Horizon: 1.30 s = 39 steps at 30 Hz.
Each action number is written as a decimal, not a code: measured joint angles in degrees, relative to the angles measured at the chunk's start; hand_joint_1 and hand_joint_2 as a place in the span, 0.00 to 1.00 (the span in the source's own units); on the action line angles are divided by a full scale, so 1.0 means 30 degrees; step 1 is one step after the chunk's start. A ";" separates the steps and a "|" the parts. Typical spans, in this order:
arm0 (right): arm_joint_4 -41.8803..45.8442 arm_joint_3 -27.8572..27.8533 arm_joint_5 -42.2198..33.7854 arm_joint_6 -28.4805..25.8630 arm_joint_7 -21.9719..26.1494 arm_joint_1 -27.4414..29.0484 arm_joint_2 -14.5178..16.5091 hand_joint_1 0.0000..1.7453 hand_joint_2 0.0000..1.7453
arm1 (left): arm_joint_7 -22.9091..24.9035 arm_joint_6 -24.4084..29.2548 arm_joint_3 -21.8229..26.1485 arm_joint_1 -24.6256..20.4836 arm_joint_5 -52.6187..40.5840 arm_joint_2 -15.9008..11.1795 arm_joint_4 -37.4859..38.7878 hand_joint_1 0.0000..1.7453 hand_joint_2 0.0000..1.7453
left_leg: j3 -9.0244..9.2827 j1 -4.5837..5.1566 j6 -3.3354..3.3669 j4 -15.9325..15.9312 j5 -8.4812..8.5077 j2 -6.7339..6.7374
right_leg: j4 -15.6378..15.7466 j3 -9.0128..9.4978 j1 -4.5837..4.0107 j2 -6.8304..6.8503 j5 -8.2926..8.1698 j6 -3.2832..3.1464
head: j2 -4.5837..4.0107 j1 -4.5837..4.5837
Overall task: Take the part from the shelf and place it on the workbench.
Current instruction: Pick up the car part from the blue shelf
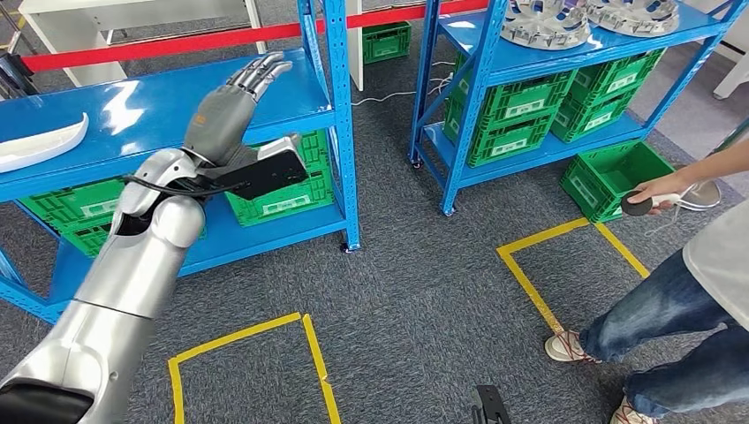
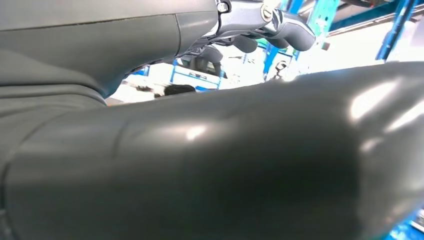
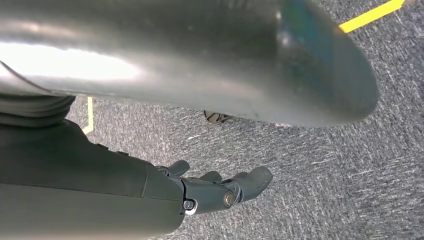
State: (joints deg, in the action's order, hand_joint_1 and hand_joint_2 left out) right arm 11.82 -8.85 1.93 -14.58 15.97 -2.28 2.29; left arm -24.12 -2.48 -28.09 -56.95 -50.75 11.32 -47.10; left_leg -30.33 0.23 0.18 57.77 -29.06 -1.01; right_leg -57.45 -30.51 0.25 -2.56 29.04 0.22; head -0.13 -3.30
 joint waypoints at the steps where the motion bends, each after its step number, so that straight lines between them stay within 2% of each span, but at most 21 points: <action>1: 0.0000 -0.0036 -0.0004 -0.0002 0.0002 0.0003 0.0000 0.00 0.00 | 0.0202 0.0017 -0.0016 -0.0103 -0.0071 -0.0093 -0.0003 0.00 0.00 | 0.0001 0.0000 0.0000 0.0000 0.0000 0.0001 | -0.0001 -0.0001 0.0000 -0.0002 0.0000 0.0000 | 0.0000 0.0000; 5: 0.0000 -0.0177 -0.0007 -0.0024 0.0015 0.0000 0.0000 0.00 0.00 | 0.1190 0.0882 -0.0036 -0.0416 -0.0669 -0.0509 0.0602 0.00 0.00 | 0.0004 0.0000 -0.0004 0.0000 0.0003 0.0001 | -0.0007 -0.0002 0.0000 -0.0003 0.0000 0.0000 | 0.0000 0.0000; 9: 0.0000 -0.0426 0.0075 -0.0089 -0.0006 0.0005 0.0000 0.00 0.00 | 0.2019 0.2335 -0.0036 -0.0649 -0.1557 -0.0936 0.2168 0.00 0.00 | 0.0005 -0.0001 -0.0017 0.0000 0.0012 -0.0002 | -0.0018 -0.0003 0.0000 -0.0001 0.0000 0.0000 | 0.0000 0.0002; 13: 0.0000 -0.0572 0.0290 -0.0087 -0.0013 0.0007 0.0000 0.00 0.00 | 0.3210 0.3022 -0.0036 -0.0762 -0.2567 -0.1263 0.3500 0.00 0.00 | 0.0004 -0.0001 -0.0019 0.0000 0.0014 -0.0001 | -0.0024 -0.0003 0.0000 -0.0002 0.0000 0.0000 | 0.0000 0.0000; 17: 0.0000 -0.0614 0.0432 -0.0009 -0.0013 0.0007 -0.0002 0.00 0.00 | 0.4087 0.3228 -0.0036 -0.0797 -0.3251 -0.1624 0.4437 0.00 0.00 | 0.0003 -0.0001 -0.0019 0.0000 0.0014 -0.0003 | -0.0024 -0.0006 0.0000 -0.0001 0.0000 0.0000 | 0.0000 0.0000; 21: 0.0000 -0.0665 0.0486 -0.0007 -0.0013 0.0004 -0.0009 0.00 0.00 | 0.4219 0.3246 -0.0036 -0.0820 -0.3335 -0.1832 0.4947 0.00 0.00 | 0.0002 -0.0001 -0.0019 0.0000 0.0014 -0.0006 | -0.0025 -0.0006 0.0000 0.0002 0.0000 0.0000 | 0.0000 -0.0002; 39: 0.0000 -0.0991 0.0743 0.0009 0.0129 0.0003 -0.0015 0.00 0.00 | 0.5622 0.3195 0.0067 -0.1081 -0.4726 -0.2049 0.6353 0.00 0.00 | 0.0002 0.0002 -0.0019 0.0005 0.0014 -0.0006 | -0.0022 -0.0006 0.0002 0.0001 -0.0003 0.0002 | 0.0000 0.0002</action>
State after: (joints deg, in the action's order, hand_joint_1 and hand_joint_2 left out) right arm 11.82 -11.82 4.16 -14.55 16.36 -2.27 2.25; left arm -7.25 7.10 -27.88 -60.19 -64.93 5.17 -28.04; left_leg -30.32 0.24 0.12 57.79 -29.02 -1.02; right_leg -57.52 -30.53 0.25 -2.56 29.03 0.23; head -0.13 -3.29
